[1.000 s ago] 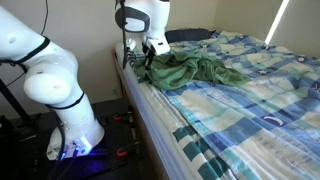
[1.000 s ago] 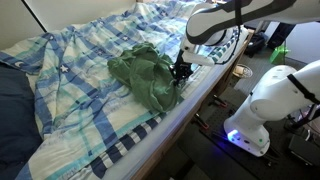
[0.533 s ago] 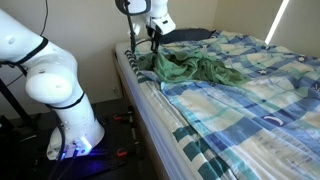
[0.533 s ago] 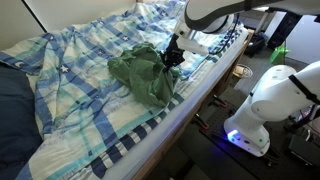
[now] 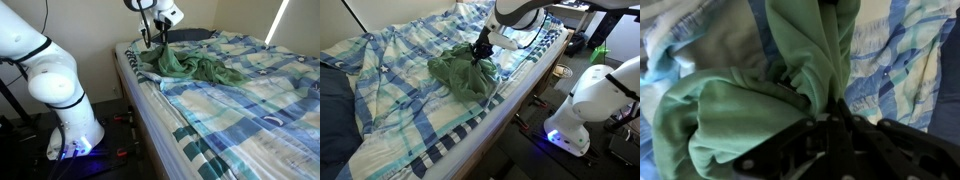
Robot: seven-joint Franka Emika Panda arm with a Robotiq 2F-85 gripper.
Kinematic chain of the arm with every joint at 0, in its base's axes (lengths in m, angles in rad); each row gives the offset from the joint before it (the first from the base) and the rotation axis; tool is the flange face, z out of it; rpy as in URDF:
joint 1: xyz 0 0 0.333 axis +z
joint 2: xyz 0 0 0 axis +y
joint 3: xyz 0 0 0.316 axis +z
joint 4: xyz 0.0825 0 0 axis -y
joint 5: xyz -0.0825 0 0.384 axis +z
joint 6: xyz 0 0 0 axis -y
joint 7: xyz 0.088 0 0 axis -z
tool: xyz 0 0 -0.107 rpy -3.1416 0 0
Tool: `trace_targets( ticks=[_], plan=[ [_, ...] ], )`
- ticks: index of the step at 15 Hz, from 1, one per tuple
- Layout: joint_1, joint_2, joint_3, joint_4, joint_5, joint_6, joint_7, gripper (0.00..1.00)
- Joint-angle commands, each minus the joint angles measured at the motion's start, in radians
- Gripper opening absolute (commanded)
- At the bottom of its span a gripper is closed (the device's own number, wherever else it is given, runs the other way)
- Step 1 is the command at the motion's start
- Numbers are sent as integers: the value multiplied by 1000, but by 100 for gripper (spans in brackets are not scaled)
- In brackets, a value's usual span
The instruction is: Fold the green cloth on the bed.
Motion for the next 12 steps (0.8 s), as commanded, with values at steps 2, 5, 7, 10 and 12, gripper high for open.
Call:
trace_targets(
  ticks=[2, 5, 7, 10, 12],
  plan=[
    [10, 21, -4, 11, 8, 5, -31, 2],
    [13, 27, -4, 13, 10, 7, -37, 2],
    [13, 27, -5, 13, 10, 7, -37, 1],
    [19, 61, -13, 43, 21, 53, -72, 1],
    [25, 99, -29, 86, 37, 83, -110, 1]
  ],
)
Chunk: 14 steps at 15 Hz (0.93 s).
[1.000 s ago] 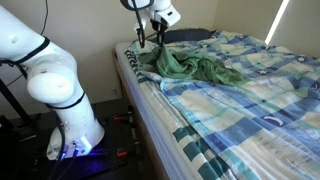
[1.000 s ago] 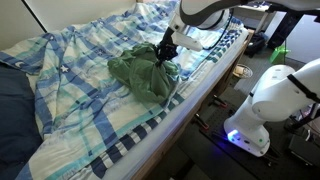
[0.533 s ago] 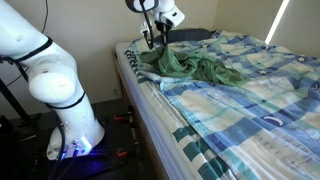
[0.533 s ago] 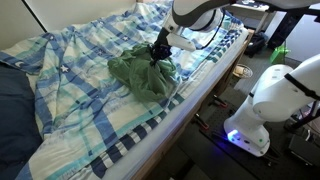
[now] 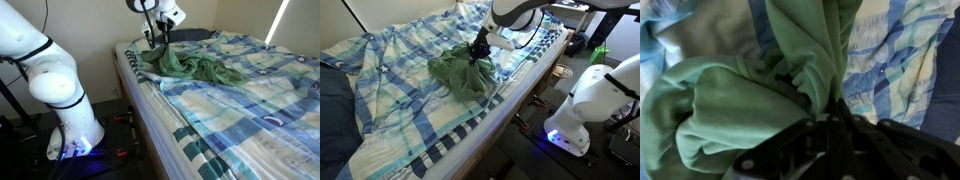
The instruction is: Fold the green cloth on the bed.
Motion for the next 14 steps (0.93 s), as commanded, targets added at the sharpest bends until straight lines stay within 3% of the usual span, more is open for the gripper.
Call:
trace_targets(
  ticks=[1, 6, 14],
  plan=[
    [18, 81, -35, 95, 38, 50, -90, 1],
    [28, 184, -64, 238, 107, 59, -224, 1],
    [5, 370, -51, 428, 188, 30, -361, 1]
  ],
)
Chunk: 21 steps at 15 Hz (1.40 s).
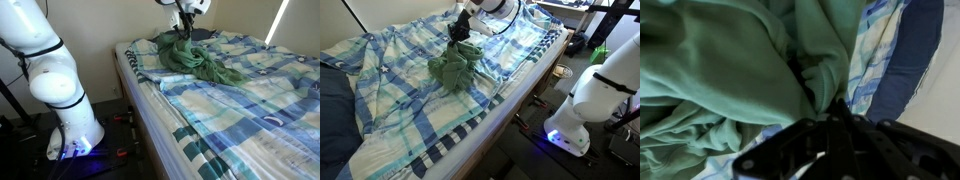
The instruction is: Fold the green cloth on the bed.
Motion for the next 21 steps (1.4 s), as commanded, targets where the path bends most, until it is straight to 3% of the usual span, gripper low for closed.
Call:
trace_targets(
  ticks=[1, 7, 14, 21],
  plan=[
    [-8, 102, 4, 105, 78, -15, -70, 1],
    [-23, 230, 32, 202, 210, 11, -182, 1],
    [-42, 355, 63, 241, 229, 51, -227, 1],
    [-66, 395, 64, 263, 196, 39, -200, 1]
  ],
)
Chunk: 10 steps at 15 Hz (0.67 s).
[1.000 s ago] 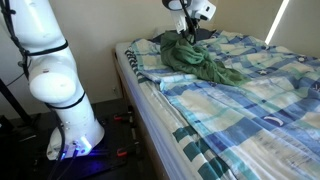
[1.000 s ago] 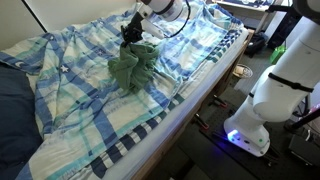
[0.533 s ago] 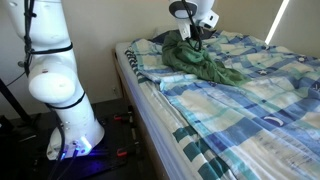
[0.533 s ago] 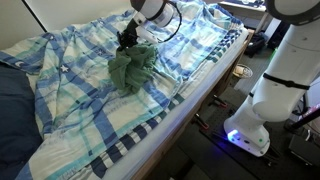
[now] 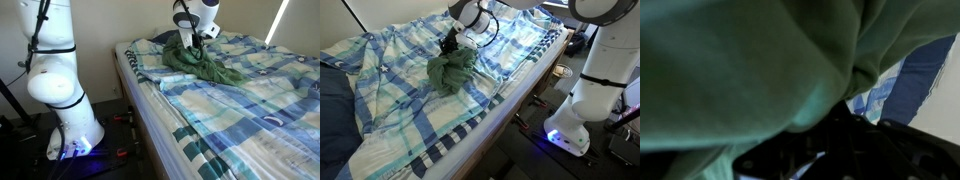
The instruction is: Fold the green cloth on the bed.
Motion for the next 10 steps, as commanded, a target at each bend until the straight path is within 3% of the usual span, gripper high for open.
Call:
trace_targets(
  ticks=[1, 3, 10],
  plan=[
    [-24, 20, 21, 27, 5, 18, -5, 24],
    [-27, -1, 25, 15, 14, 17, -6, 33],
    [-43, -201, 21, -75, 64, 24, -44, 88]
  ],
)
